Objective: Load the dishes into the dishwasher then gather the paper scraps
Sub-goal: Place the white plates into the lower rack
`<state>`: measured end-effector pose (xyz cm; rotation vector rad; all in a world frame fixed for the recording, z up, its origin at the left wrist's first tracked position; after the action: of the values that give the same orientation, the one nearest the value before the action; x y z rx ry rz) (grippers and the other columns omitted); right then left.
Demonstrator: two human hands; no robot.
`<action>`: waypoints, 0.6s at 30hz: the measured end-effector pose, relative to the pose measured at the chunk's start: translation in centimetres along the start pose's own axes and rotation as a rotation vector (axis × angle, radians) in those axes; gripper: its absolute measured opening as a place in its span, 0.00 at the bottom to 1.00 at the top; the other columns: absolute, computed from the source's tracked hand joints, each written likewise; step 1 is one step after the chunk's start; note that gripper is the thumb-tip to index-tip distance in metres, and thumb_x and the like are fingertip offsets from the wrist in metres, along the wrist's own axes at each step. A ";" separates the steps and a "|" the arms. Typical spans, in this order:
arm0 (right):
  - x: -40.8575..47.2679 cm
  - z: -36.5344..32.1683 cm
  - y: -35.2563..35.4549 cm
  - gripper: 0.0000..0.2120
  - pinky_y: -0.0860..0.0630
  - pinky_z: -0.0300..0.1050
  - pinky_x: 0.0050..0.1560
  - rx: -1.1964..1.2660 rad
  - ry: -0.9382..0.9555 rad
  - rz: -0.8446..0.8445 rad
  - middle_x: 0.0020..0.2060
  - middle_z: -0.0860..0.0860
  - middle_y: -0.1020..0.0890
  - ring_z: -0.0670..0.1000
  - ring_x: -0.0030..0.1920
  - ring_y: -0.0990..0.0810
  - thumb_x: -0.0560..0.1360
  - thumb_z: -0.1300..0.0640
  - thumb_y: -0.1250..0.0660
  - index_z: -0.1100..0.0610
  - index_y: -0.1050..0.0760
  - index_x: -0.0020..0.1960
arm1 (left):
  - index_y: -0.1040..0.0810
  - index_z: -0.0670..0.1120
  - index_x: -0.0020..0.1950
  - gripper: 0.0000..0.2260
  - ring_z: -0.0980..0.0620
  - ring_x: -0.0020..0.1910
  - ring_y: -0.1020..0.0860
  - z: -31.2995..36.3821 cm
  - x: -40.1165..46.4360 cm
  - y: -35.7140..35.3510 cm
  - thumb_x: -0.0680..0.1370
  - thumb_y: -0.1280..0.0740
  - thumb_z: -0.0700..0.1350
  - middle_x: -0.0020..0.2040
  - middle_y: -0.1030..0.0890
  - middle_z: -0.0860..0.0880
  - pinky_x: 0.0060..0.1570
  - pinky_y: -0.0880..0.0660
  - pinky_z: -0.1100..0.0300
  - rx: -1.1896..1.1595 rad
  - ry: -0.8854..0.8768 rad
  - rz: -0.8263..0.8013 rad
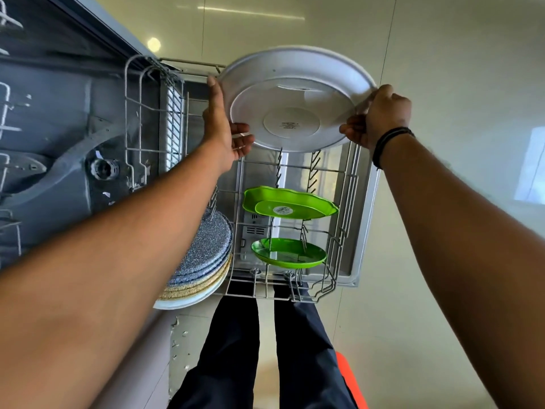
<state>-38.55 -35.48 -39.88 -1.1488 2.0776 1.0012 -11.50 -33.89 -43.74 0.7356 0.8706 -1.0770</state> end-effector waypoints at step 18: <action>0.9 4.0 -0.1 0.09 0.17 0.53 0.44 0.150 -0.275 -0.154 0.47 0.61 0.20 0.60 0.42 0.18 0.83 0.53 0.44 0.55 0.31 0.61 | 0.31 0.56 0.73 0.43 0.34 0.51 0.18 1.6 2.4 -0.7 0.65 0.42 0.81 0.64 0.22 0.41 0.36 0.19 0.38 0.028 0.110 0.013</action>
<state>-38.41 -32.66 -42.87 -1.0160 1.7864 0.8615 -11.23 -36.51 -45.10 0.8286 0.9446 -1.0465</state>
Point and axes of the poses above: each hand's wrist, its own x-axis towards the middle knuckle, its own y-axis out of the back of the hand, z = x × y, the point moved 4 cm from there along x, towards the middle knuckle
